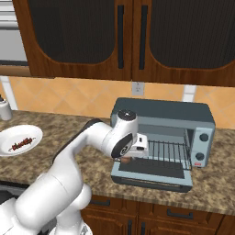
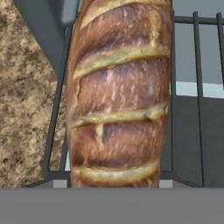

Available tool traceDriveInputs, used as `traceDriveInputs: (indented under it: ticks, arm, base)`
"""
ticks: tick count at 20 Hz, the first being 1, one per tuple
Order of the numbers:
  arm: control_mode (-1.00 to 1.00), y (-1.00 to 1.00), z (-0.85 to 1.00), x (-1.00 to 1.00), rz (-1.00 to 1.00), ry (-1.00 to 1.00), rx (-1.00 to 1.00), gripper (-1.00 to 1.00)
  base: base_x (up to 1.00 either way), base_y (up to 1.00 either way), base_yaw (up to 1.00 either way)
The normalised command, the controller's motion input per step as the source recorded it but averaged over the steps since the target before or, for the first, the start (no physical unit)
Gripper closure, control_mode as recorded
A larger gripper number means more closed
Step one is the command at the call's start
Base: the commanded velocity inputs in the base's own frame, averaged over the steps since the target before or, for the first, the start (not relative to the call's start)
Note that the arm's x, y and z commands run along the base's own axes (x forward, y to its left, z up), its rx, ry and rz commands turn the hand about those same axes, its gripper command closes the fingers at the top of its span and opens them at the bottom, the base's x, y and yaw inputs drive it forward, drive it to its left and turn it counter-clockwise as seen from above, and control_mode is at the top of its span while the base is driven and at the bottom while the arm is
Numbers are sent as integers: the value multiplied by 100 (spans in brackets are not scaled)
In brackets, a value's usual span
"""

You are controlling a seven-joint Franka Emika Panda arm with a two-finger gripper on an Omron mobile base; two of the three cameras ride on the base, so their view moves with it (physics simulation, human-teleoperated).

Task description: Pick up the kebab skewer and baguette bread, and place them inside the toaster oven. Close the toaster oven door and start by setting the timer.

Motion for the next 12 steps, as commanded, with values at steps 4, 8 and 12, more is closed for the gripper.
traceDriveInputs:
  ticks: [4,8,12]
  arm:
    - [-100,0,-2,27,-1,0,0,100]
    - [-100,0,-11,27,-2,0,0,100]
    - [-100,0,-15,22,-1,0,0,100]
  base:
    - [0,0,0]
    - [0,0,0]
    - [0,0,0]
